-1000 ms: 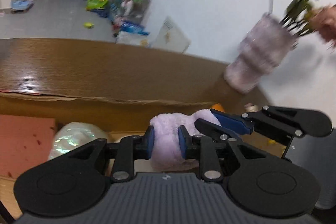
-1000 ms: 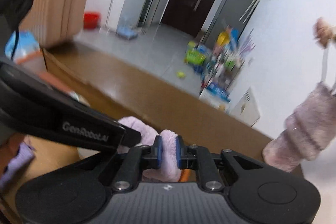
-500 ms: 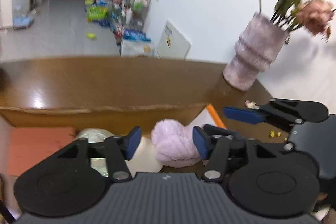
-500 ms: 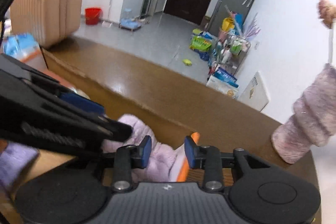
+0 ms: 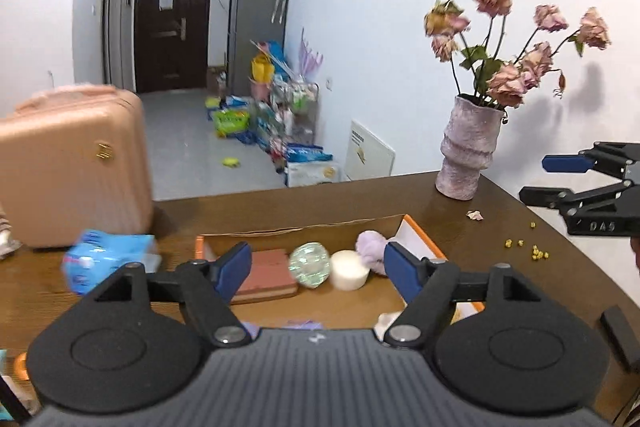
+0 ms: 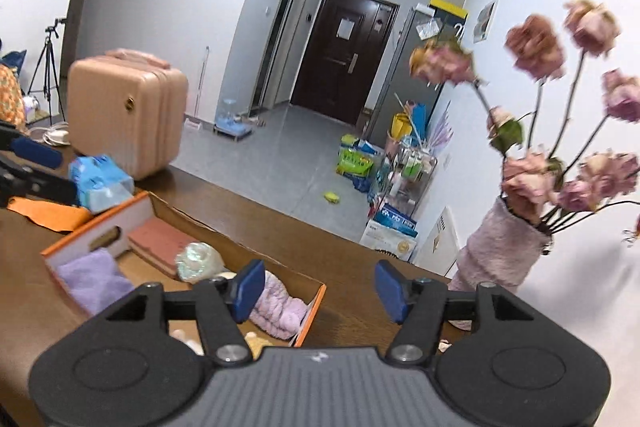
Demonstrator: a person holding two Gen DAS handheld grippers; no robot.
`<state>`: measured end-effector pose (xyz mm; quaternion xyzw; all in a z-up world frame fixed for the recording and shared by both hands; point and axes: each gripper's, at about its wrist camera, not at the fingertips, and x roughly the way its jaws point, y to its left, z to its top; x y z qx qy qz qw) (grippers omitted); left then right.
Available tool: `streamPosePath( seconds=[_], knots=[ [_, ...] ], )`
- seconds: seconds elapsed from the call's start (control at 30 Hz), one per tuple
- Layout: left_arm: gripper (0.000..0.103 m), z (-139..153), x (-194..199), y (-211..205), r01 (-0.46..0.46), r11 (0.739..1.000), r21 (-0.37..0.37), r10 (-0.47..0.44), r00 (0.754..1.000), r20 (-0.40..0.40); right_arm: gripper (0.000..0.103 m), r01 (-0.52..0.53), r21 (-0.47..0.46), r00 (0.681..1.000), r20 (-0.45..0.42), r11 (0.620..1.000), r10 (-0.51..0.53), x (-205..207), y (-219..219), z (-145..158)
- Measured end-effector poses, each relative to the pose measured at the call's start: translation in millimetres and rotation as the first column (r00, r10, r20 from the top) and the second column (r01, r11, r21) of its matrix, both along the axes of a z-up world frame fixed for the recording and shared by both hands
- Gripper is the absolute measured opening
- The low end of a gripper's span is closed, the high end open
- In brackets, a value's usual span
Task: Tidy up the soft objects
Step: 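Move both tools back toward the items left on the table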
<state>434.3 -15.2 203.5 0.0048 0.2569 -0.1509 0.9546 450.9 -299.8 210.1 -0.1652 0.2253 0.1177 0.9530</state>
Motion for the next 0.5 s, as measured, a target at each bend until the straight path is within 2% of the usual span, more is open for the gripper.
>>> streamPosePath(
  seconds=[0.2,0.5],
  knots=[
    [0.077,12.8,-69.2,15.5,0.003,1.0,0.014,-0.004,0.998,0.068,0.062,-0.016,0.064,0.999,0.043,0.998,0.013,-53.9,-3.8,13.0],
    [0.081,-19.3,-189.3,24.3,0.006,1.0,0.009,-0.007,0.984,0.179,0.065,-0.089,0.173,0.99,0.119,0.981,0.069,-159.8,-3.4,-12.1]
  ],
)
